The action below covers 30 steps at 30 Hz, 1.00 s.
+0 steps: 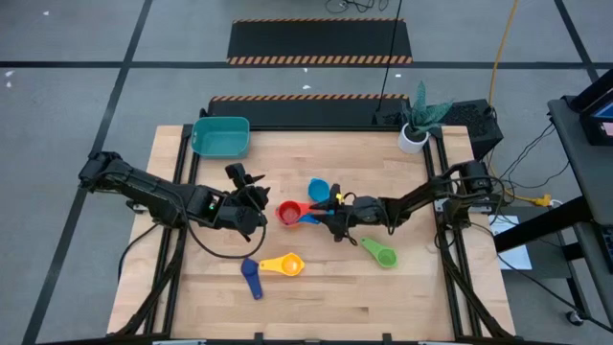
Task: Nest measuring cups in basket
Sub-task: Stack the red measuring cup on top of the blue measuring cup
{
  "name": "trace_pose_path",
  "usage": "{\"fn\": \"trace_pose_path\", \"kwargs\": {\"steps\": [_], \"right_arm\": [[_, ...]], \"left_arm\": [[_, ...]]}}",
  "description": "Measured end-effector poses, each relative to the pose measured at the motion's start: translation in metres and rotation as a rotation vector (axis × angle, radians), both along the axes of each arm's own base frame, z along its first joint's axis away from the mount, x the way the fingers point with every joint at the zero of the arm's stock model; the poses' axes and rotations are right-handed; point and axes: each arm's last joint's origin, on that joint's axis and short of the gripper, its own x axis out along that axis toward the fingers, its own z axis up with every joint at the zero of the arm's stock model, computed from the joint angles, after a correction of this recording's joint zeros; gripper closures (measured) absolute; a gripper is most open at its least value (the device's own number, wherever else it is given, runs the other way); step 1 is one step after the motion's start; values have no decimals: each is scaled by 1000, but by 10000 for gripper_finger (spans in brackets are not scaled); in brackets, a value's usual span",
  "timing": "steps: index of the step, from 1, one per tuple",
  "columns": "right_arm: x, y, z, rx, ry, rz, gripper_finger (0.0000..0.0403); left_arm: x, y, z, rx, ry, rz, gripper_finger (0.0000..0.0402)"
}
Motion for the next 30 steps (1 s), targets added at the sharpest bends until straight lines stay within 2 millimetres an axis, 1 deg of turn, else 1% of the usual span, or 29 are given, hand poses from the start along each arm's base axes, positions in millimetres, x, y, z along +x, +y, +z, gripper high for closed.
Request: {"fn": "trace_pose_path", "kwargs": {"steps": [4, 8, 11, 14, 17, 20, 22, 26, 30], "right_arm": [[0, 0, 3, 76, -19, -18, 259], [-3, -7, 19, 231, -76, -70, 259], [-6, -17, 33, 372, -74, -154, 257], [-6, -32, 45, 480, -14, -266, 254], [-3, -43, 53, 499, 42, -328, 255], [6, -48, 56, 512, 34, -341, 264], [12, -49, 55, 522, 37, -348, 275], [19, -51, 40, 487, 141, -366, 306], [23, -57, 28, 507, 202, -328, 340]], "left_arm": [[0, 0, 0, 0, 0, 0, 215], [0, 0, 0, 0, 0, 0, 215], [0, 1, 0, -2, -3, 3, 215], [2, 3, 1, -7, -25, 14, 215], [5, 6, 3, -13, -58, 24, 215], [8, 8, 5, -16, -82, 26, 215], [9, 8, 6, -29, -86, 19, 215], [9, 8, 5, -42, -82, 7, 215], [9, 7, 5, -44, -80, 3, 215]]}}
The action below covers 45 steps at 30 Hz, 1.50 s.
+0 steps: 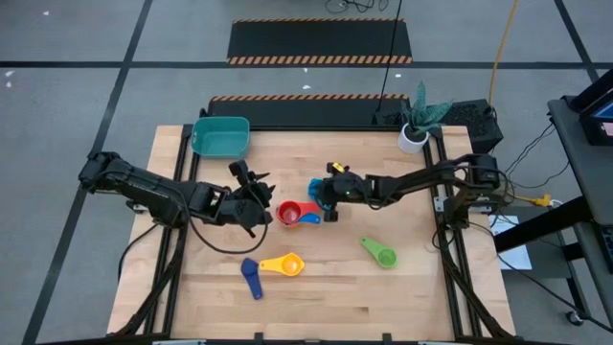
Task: Nest measuring cups in basket
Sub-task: Stack the red measuring cup on top of the blue measuring cup
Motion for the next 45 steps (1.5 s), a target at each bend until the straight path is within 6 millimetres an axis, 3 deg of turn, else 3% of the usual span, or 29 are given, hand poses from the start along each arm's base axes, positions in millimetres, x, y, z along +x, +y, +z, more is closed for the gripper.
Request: {"fn": "trace_pose_path", "kwargs": {"steps": [9, 35, 40, 45], "right_arm": [[3, -8, -10, 66, 23, 27, 399], [0, -1, -16, 249, 63, 251, 403], [0, 1, -12, 241, 52, 250, 403], [1, -3, -9, 204, 29, 115, 403]], "left_arm": [[0, 0, 0, 1, 5, 0, 215], [0, 0, 0, 5, 9, -2, 215], [0, 0, 0, 6, 10, -3, 215], [0, 0, 0, 6, 10, -3, 215]]}}
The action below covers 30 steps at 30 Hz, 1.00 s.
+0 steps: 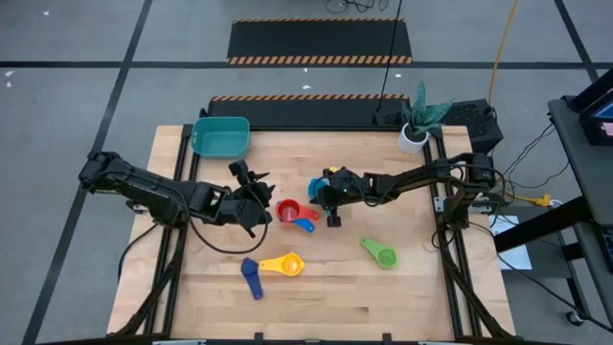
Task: Nest measuring cups in basket
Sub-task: Stack the red measuring cup on top of the blue measuring cup
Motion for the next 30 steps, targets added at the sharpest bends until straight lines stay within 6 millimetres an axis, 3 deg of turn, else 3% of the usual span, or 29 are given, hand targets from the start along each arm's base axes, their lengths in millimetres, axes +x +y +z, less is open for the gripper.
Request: {"fn": "trace_pose_path", "kwargs": {"steps": [11, 30], "right_arm": [[-5, 6, -7, 17, 96, -11, 403], [-2, 24, -5, 110, 64, 153, 403]], "left_arm": [[0, 0, 0, 0, 0, 0, 215], [0, 0, 0, 0, 0, 0, 215]]}}
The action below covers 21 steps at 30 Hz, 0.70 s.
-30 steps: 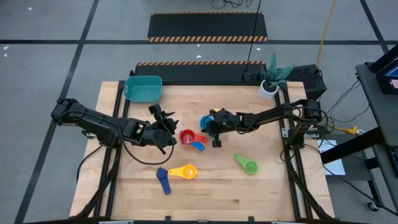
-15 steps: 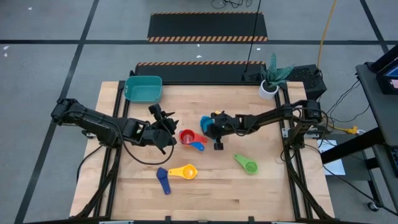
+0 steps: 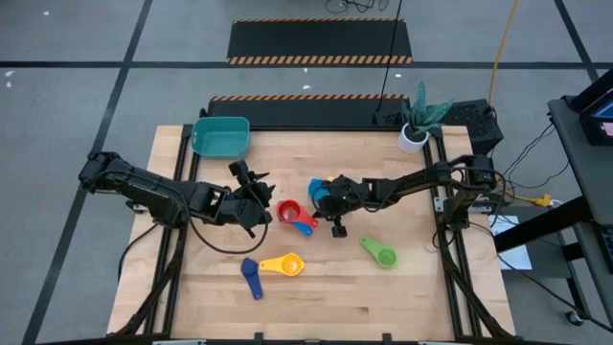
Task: Nest measuring cups in basket
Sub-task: Stack the red measuring cup on top of the blue measuring cup
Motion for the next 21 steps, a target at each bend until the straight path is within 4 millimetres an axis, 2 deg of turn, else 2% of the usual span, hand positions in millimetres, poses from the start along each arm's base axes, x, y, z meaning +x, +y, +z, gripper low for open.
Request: {"fn": "trace_pose_path", "kwargs": {"steps": [6, 10, 14, 17, 21], "right_arm": [[2, 9, 1, -43, 6, -19, 403], [10, 19, 22, -115, 44, -166, 403], [14, 41, 44, -146, 121, -221, 399], [19, 57, 57, -82, 97, -287, 371], [19, 71, 62, -50, 76, -332, 299]], "left_arm": [[0, 0, 0, 0, 0, 0, 215], [0, 0, 0, 0, 0, 0, 215], [0, 0, 0, 1, 2, 0, 215], [0, 0, 0, 1, 2, 0, 215], [0, 0, 0, 1, 1, 0, 215]]}}
